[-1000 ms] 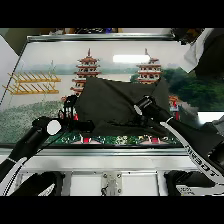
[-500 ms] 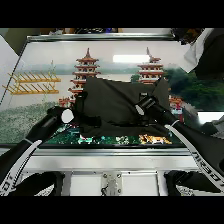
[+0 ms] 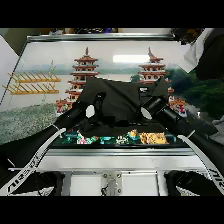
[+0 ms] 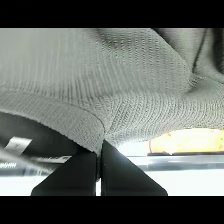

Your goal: Fold the clothes and pants, and hang the long-sleeved shirts on hangers.

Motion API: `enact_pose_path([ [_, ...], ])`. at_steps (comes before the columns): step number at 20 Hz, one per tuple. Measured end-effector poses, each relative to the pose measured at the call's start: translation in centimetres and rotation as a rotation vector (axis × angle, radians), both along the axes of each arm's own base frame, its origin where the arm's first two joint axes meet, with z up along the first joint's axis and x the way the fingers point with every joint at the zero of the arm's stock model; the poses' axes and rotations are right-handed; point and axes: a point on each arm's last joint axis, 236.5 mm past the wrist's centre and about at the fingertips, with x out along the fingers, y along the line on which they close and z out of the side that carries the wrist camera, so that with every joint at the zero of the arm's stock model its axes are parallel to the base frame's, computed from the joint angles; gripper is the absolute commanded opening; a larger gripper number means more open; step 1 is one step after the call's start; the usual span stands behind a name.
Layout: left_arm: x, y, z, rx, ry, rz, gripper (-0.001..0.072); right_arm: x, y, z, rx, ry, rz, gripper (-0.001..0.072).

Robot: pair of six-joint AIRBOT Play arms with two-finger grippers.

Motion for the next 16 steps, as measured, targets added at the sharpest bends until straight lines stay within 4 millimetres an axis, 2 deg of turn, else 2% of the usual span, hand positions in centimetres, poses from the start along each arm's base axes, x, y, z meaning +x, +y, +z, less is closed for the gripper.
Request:
enact_pose_path([
  [4,-0.2,0.7,-0.8,0.047,0.023,0.014,0.0666,-0.9,1.6,0.4,0.009,-0.011,0.057,0.0016],
  [9,-1.3,1.9,-2.0,0.098,0.068,0.026,0.0665,-1.3,2.0,1.2,0.022,-0.030,0.075,0.0016],
  [16,-1.9,2.2,-3.0,0.105,0.086,0.070,0.0665,-1.8,1.8,5.2,0.093,-0.114,0.072,0.0016],
])
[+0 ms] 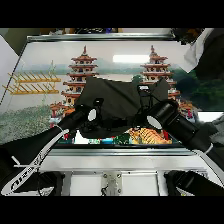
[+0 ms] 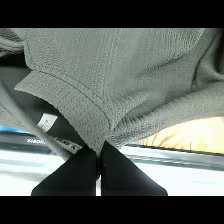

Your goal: Fold the clothes and pants, and hang the long-sleeved shirts on hangers.

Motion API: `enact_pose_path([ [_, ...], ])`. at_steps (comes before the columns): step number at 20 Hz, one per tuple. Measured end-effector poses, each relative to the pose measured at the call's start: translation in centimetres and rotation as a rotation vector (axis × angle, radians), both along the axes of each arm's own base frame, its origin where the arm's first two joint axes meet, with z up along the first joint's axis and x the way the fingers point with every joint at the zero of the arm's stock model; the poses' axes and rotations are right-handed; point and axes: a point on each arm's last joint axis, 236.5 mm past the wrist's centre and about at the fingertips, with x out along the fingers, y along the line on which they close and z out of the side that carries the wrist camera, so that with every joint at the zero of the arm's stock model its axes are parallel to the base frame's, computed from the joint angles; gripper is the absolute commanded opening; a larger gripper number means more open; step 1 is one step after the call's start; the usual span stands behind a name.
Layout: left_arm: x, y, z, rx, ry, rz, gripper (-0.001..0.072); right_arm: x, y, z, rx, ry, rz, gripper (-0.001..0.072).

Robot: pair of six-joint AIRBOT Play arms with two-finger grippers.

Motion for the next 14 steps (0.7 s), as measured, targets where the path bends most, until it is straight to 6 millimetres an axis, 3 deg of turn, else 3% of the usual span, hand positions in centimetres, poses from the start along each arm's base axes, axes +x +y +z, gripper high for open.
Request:
enact_pose_path([
  [5,-0.8,-0.5,0.3,0.001,0.001,-0.021,0.0666,-1.6,-1.0,1.0,-0.026,0.016,0.036,0.0016],
  [11,1.0,-0.7,3.8,-0.062,-0.093,0.062,0.0665,-2.7,-0.4,1.0,-0.038,0.023,0.086,0.0016],
  [14,1.3,-1.0,3.8,-0.073,-0.098,0.094,0.0666,-2.7,0.2,1.1,-0.029,0.013,0.102,0.0016],
])
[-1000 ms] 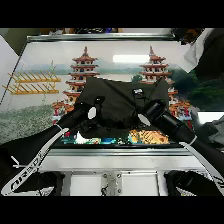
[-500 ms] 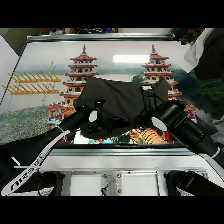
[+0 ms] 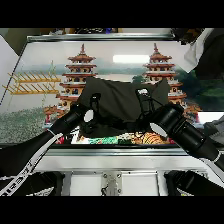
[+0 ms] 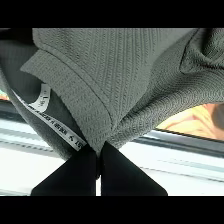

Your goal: Fold the clothes and pants, and hang the long-sleeved shirts on hangers.

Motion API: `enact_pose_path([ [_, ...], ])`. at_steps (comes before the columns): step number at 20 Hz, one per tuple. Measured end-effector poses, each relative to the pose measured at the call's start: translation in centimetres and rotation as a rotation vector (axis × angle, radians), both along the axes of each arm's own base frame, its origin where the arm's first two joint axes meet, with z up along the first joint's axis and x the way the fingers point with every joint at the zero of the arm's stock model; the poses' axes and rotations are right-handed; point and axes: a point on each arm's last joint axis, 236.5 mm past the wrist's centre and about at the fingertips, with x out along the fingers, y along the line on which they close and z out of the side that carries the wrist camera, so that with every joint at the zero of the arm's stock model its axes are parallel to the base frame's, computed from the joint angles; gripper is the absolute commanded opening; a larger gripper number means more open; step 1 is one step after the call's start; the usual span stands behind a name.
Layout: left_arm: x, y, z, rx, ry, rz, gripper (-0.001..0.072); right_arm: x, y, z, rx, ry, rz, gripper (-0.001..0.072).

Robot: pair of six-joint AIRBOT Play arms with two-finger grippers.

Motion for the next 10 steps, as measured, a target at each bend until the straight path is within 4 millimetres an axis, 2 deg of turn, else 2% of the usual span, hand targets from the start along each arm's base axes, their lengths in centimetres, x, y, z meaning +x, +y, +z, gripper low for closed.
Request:
enact_pose_path([
  [4,0.1,-0.4,-1.0,0.001,0.011,0.019,0.0666,-0.1,0.3,0.0,0.005,-0.005,0.009,0.0016],
  [9,0.3,0.1,-2.7,0.025,0.043,0.048,0.0664,-0.1,0.4,0.1,0.008,-0.007,0.011,0.0016],
  [10,0.0,0.3,-3.1,0.036,0.058,0.047,0.0588,-0.1,0.4,0.1,0.008,-0.007,0.011,0.0016],
])
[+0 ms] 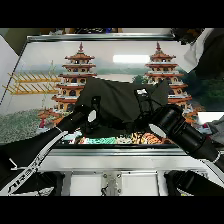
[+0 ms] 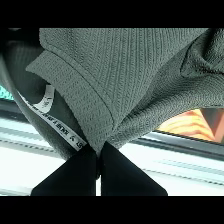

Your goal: Fold the clothes and pants, and hang the long-sleeved shirts on hangers.

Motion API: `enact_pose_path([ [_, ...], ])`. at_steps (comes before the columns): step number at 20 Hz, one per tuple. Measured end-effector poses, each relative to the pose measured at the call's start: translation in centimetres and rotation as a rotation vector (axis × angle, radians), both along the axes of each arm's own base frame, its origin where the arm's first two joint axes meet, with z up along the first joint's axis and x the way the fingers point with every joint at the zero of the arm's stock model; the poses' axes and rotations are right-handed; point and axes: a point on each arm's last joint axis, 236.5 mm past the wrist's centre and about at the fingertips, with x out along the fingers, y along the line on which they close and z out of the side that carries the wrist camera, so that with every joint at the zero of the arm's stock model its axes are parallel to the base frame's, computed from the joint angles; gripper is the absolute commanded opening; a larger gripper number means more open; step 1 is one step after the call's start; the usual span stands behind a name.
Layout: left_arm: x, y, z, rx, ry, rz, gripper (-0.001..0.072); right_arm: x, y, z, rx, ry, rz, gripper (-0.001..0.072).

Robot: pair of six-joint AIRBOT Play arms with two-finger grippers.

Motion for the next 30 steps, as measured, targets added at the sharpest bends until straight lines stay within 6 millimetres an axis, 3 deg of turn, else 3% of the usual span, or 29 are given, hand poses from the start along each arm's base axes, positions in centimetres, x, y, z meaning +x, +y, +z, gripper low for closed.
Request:
enact_pose_path([
  [1,-0.2,0.1,-0.2,0.007,0.011,0.000,0.0411,0.0,0.0,0.0,0.000,0.000,0.000,0.0016],
  [2,-0.4,0.2,-0.2,0.013,0.017,-0.004,0.0296,0.0,0.0,0.0,0.000,0.000,0.000,0.0016],
  [3,-0.5,0.4,-0.1,0.020,0.016,-0.011,0.0057,0.0,0.0,0.0,0.000,0.000,0.000,0.0016],
  [4,-0.5,0.4,0.3,0.020,0.007,-0.021,0.0015,0.0,0.0,0.0,0.000,0.000,0.000,0.0016],
  [6,-0.2,0.5,1.7,0.009,-0.027,-0.049,0.0015,0.1,-0.1,0.2,0.003,-0.004,-0.002,0.0016],
  [9,0.3,1.0,6.0,-0.031,-0.113,-0.092,0.0015,1.2,-0.9,1.6,0.011,-0.025,-0.016,0.0016],
  [11,0.1,1.0,10.7,-0.068,-0.194,-0.154,0.0015,2.2,-2.3,3.7,0.011,-0.039,-0.032,0.0016],
  [14,-2.0,0.2,18.9,-0.144,-0.331,-0.263,0.0015,3.0,-4.3,8.2,0.010,-0.068,-0.040,0.0016],
  [18,-5.7,-1.3,30.5,-0.293,-0.546,-0.382,0.0014,2.2,-5.4,14.5,0.046,-0.122,-0.029,0.0015],
  [20,-7.0,-1.6,34.9,-0.352,-0.628,-0.412,0.0015,1.7,-5.9,17.1,0.067,-0.152,-0.032,0.0016],
  [22,-7.0,-1.5,37.6,-0.363,-0.686,-0.423,0.0015,1.2,-6.3,18.6,0.079,-0.166,-0.037,0.0015],
  [24,-5.9,-1.2,37.7,-0.305,-0.704,-0.426,0.0015,0.8,-6.5,19.1,0.081,-0.166,-0.039,0.0016],
  [25,-5.1,-1.1,36.7,-0.261,-0.684,-0.424,0.0015,0.7,-6.6,18.9,0.075,-0.154,-0.040,0.0016],
  [27,-3.5,-1.0,33.2,-0.175,-0.606,-0.419,0.0015,0.6,-6.7,17.4,0.047,-0.114,-0.042,0.0015],
  [30,-1.8,-0.7,26.0,-0.087,-0.429,-0.412,0.0015,0.6,-6.8,13.4,-0.014,-0.029,-0.044,0.0016],
])
